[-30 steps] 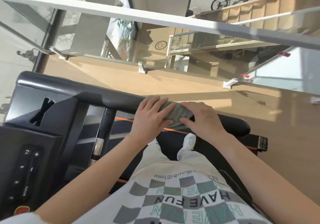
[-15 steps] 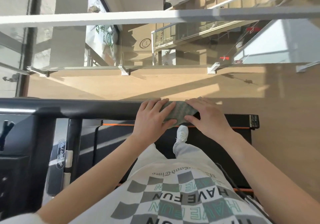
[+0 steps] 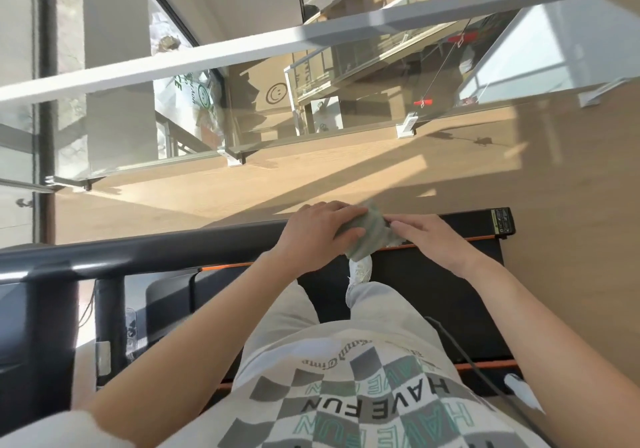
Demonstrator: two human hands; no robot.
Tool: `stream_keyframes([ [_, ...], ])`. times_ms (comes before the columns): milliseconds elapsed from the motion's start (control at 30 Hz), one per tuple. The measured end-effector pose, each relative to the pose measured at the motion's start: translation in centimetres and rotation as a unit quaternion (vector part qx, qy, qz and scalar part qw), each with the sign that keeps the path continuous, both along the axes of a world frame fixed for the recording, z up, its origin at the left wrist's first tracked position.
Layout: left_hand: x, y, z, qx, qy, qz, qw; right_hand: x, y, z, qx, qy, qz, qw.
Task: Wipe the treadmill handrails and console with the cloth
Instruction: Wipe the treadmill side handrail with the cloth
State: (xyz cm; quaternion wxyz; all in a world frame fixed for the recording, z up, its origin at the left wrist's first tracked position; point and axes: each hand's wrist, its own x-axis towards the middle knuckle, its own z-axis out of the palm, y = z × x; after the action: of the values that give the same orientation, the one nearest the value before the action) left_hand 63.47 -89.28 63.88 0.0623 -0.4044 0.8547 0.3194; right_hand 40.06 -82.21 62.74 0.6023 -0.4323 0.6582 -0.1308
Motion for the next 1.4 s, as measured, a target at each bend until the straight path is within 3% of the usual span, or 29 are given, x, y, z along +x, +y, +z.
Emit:
stream_keyframes([
  [133,-0.6,-3.8,0.2,0.152,-0.049,-0.026,0.987,0.7,-1.3,-0.4,0.011,-0.005,-0.004,1.0],
  [267,0.6,-6.6,-0.5,0.284,-0.04,-0.031,0.958,2.1,-2.7,-0.7,0.025,0.0,-0.017,1.0],
  [533,4.2,-9.7,-1.7,0.405,0.015,-0.038,0.913,4.1,-5.2,-0.5,0.052,-0.006,-0.002,0.999],
  [733,6.2,-10.2,-2.6,0.386,0.092,0.026,0.918,5.4,-7.5,0.1,0.061,-0.01,0.069,0.996],
  [1000,9.6,-11.4,-1.7,0.447,0.029,-0.025,0.894,8.0,-10.3,0.7,0.097,0.034,0.196,0.975],
  [1167,11.4,-10.9,-2.4,0.357,0.091,0.048,0.928,10.0,-11.0,0.4,-0.008,0.054,0.174,0.983],
  [1300,12.2,-11.8,-2.4,0.198,0.143,0.101,0.964,11.4,-12.0,0.3,-0.087,0.073,0.086,0.99],
  [1400,12.8,-11.9,-2.1,0.179,0.105,0.059,0.976,11.8,-12.3,1.2,-0.075,0.083,0.121,0.986],
])
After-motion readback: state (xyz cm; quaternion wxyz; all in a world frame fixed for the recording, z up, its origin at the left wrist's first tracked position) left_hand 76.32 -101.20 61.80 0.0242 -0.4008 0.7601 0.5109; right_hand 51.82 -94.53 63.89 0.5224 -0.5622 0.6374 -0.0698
